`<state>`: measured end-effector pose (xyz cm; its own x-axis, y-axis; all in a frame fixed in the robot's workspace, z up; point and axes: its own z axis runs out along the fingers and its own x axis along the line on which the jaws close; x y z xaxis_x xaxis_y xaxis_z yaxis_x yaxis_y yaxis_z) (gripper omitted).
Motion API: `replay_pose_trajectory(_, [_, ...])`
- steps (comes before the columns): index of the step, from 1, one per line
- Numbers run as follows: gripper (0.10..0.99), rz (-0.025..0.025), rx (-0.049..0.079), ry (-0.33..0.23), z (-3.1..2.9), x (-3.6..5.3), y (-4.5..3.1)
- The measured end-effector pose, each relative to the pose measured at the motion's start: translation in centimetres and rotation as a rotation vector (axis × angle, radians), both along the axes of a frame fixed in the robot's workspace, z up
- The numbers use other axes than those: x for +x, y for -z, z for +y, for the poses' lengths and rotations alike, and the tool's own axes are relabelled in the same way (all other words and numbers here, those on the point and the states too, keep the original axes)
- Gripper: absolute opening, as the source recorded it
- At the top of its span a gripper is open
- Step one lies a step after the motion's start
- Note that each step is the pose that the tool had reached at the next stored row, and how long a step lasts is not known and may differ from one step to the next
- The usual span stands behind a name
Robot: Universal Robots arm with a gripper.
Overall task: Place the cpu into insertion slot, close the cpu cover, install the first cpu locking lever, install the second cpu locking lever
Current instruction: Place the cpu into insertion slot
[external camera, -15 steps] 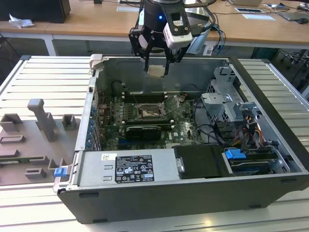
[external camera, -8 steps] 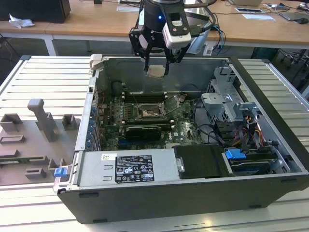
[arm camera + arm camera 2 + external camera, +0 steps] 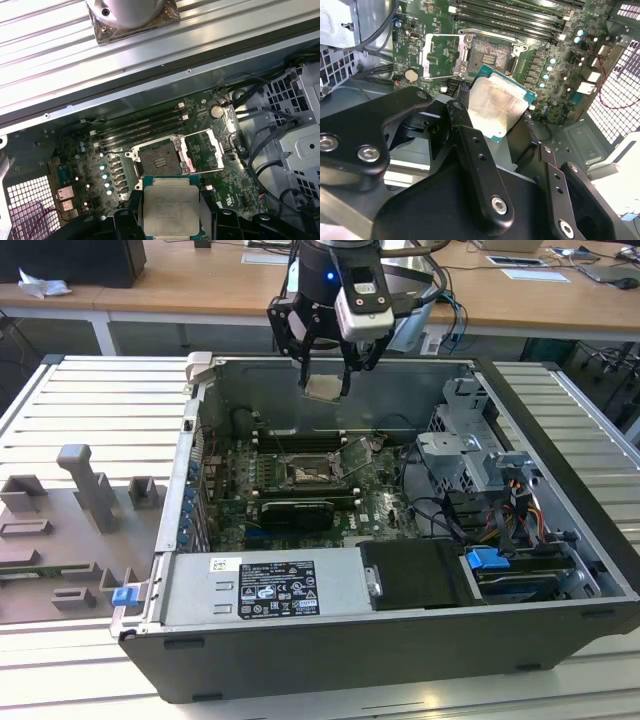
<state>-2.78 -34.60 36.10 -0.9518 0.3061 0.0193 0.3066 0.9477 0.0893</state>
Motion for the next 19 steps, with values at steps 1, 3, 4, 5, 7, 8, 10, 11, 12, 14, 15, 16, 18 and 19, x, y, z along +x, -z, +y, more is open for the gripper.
replay_pose_trajectory(1, [0.541, -0.0001, 0.000, 0.003, 0.00, 0.00, 0.00])
replay_pose_trajectory(3, [0.541, 0.0000, 0.000, 0.011, 0.00, 0.00, 0.01])
replay_pose_trajectory(4, [0.541, 0.0000, 0.000, 0.017, 0.00, 0.00, 0.01])
replay_pose_trajectory(5, [0.541, 0.0000, 0.000, 0.020, 0.00, 0.00, 0.02])
replay_pose_trajectory(7, [0.541, 0.0000, 0.000, 0.027, 0.00, 0.00, 0.02])
replay_pose_trajectory(8, [0.541, 0.0000, 0.000, 0.031, 0.00, 0.00, 0.02])
replay_pose_trajectory(10, [0.541, 0.0000, 0.000, 0.038, 0.00, 0.00, 0.03])
replay_pose_trajectory(11, [0.541, -0.0001, 0.000, 0.041, 0.00, 0.00, 0.04])
replay_pose_trajectory(12, [0.541, -0.0001, 0.000, 0.047, 0.00, 0.00, 0.04])
replay_pose_trajectory(14, [0.541, 0.0000, 0.000, 0.089, 0.00, 0.00, 0.07])
replay_pose_trajectory(15, [0.541, 0.0000, 0.000, 0.104, 0.00, 0.00, 0.08])
replay_pose_trajectory(16, [0.541, 0.0000, 0.000, 0.130, 0.00, 0.00, 0.11])
replay_pose_trajectory(18, [0.541, -0.0001, 0.000, 0.173, 0.00, 0.00, 0.16])
replay_pose_trajectory(19, [0.541, 0.0000, 0.000, 0.184, 0.00, 0.00, 0.17])
